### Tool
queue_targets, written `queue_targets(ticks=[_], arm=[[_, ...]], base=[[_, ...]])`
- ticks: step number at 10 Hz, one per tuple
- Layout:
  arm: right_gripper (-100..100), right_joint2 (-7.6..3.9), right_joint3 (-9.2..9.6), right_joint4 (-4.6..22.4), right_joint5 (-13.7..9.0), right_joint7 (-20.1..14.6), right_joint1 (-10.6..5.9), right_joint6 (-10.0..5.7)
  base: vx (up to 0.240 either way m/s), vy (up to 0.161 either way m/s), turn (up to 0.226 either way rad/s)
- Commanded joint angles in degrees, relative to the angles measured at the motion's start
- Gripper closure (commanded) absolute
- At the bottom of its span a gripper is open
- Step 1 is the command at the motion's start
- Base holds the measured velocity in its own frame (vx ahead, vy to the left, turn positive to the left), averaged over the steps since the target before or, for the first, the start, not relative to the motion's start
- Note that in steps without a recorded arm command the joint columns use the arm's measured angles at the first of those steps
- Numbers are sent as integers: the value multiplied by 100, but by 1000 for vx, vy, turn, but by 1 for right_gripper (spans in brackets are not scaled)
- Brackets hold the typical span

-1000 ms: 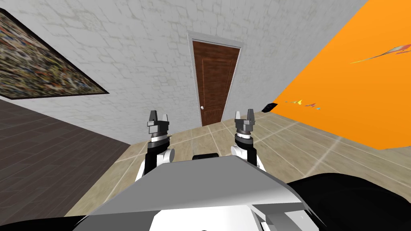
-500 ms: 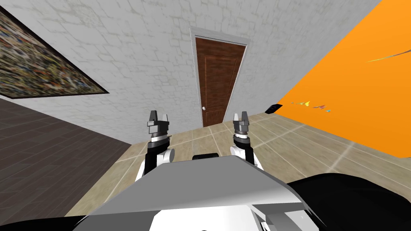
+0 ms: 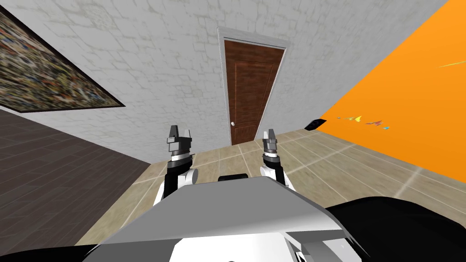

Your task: Pull the door open

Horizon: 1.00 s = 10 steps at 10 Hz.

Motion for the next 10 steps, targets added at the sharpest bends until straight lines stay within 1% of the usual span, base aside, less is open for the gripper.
queue_targets(ticks=[1,10], arm=[[-100,-52,-26,167,-22,185,-28,-15],[-100,-237,-19,1255,-61,1329,-196,-172]], base=[[96,20,52],[100,22,53]])
